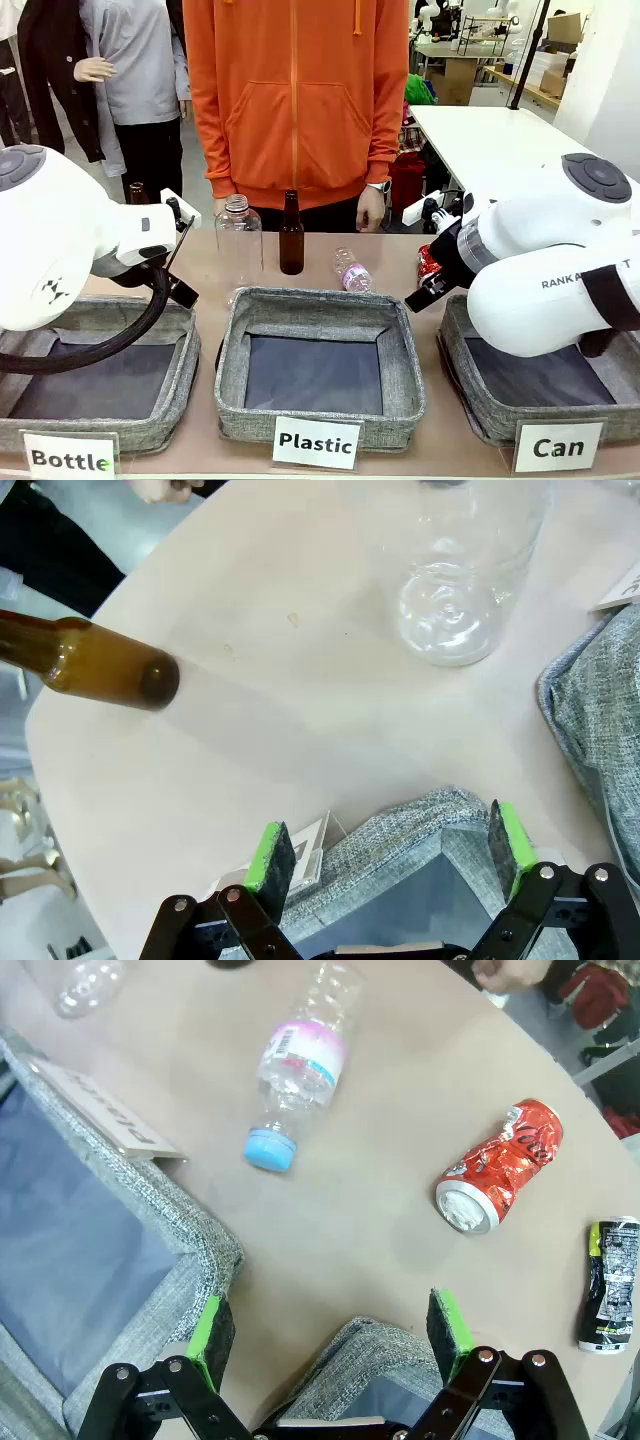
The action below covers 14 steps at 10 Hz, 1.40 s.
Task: Sort the can waste into the basket.
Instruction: Pick up the can waste from the table and place it in the right Fabric basket.
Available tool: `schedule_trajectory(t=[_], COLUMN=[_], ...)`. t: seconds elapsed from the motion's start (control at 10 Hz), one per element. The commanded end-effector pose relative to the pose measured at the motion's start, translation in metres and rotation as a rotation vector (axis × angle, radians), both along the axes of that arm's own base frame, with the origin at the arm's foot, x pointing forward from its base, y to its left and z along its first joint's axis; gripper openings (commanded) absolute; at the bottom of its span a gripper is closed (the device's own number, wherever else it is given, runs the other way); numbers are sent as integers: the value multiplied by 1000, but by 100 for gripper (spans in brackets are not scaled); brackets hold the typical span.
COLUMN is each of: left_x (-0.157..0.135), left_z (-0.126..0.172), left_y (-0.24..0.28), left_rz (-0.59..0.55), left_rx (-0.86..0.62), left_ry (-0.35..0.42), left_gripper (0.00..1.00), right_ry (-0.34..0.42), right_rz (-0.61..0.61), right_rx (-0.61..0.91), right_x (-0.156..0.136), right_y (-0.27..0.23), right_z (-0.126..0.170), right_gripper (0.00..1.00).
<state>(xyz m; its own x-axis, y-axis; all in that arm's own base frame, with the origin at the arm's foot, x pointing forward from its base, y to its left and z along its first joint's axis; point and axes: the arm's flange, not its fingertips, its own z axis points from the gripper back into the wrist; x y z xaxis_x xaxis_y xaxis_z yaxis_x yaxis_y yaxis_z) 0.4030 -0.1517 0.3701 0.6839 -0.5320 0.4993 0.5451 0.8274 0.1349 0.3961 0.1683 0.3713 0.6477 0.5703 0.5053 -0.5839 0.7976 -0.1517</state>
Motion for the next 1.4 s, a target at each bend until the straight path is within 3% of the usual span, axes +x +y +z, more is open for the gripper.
schedule_trajectory(t=[0.0,1.1,1.3], left_x=[0,0,-29], left_z=[0,0,61], left_y=[0,0,15], left_rz=[0,0,-65], left_rx=[0,0,-52], left_ry=[0,0,-6], left_gripper=[100,100,100], right_ry=[0,0,38], right_rz=[0,1,78], right_rx=[0,-1,29], right_x=[0,0,-20], right_y=[0,0,-13], right_z=[0,0,54], right_gripper=[100,100,100])
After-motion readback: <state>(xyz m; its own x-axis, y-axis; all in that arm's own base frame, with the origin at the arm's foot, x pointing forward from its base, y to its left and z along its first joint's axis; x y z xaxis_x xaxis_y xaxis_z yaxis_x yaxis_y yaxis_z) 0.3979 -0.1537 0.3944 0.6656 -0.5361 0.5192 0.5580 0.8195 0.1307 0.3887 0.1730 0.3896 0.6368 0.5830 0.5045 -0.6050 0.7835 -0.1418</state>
